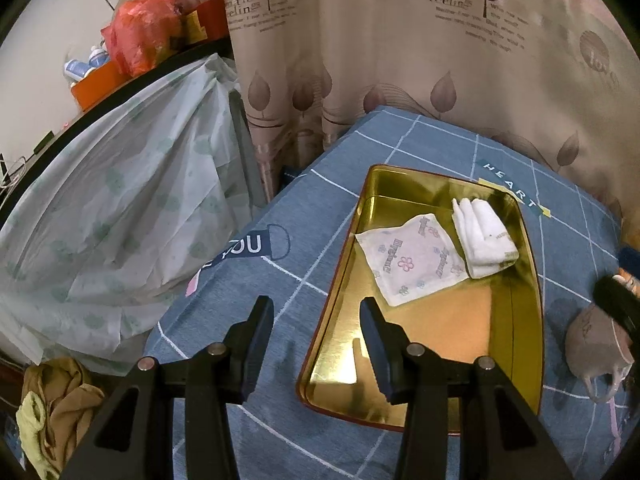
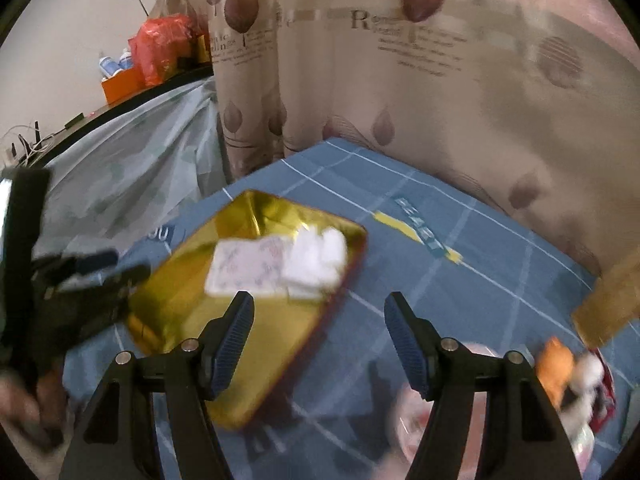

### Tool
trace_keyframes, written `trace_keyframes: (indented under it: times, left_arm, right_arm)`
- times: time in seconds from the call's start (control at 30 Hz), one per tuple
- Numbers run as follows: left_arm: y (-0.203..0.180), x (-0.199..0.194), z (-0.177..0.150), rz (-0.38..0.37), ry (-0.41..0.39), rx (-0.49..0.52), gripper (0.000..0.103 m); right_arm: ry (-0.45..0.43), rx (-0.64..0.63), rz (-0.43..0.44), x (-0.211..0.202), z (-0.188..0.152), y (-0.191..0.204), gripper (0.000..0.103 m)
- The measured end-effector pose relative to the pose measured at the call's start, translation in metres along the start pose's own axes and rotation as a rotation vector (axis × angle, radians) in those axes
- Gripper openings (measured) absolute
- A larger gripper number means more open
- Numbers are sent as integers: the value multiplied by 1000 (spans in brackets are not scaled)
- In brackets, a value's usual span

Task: Organize soft objects
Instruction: 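Move the right tool back and grasp the blue towel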

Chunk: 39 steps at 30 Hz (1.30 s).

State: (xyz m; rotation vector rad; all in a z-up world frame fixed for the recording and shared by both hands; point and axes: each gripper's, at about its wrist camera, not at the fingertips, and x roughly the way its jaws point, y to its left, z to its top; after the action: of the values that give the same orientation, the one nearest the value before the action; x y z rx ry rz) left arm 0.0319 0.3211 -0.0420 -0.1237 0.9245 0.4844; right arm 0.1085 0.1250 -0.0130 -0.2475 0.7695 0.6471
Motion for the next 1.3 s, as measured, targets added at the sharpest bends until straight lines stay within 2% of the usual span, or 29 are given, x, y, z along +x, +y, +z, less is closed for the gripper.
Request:
trace_keyframes:
  times: [0.23, 0.4, 0.6, 0.73, 0.93, 1.1, 1.3]
  left_arm:
    - [-14, -3, -2, 18, -10, 44, 46]
    - [-19, -7, -3, 16, -19, 60, 46]
    - [-26, -13, -5, 4, -33, 83, 46]
    - [-34, -21, -5, -15, -47, 96, 46]
    - [-56, -35, -10, -62, -48, 142, 46]
    - [-85, -53, -19, -133, -54, 211, 46]
    - [-133, -77, -26, -222, -72, 305, 46]
  right_arm:
    - [-7, 116, -102, -56, -49, -64, 65]
    - [17, 232, -256, -94, -95, -125, 65]
    - [79, 414, -422, -119, -152, -198, 65]
    - [106, 518, -435, -126, -178, -229, 65]
    - [127, 557, -420, -121, -194, -241, 65]
    - [154, 561, -437, -111, -204, -247, 65]
    - [177, 534, -502, -109, -216, -256, 64]
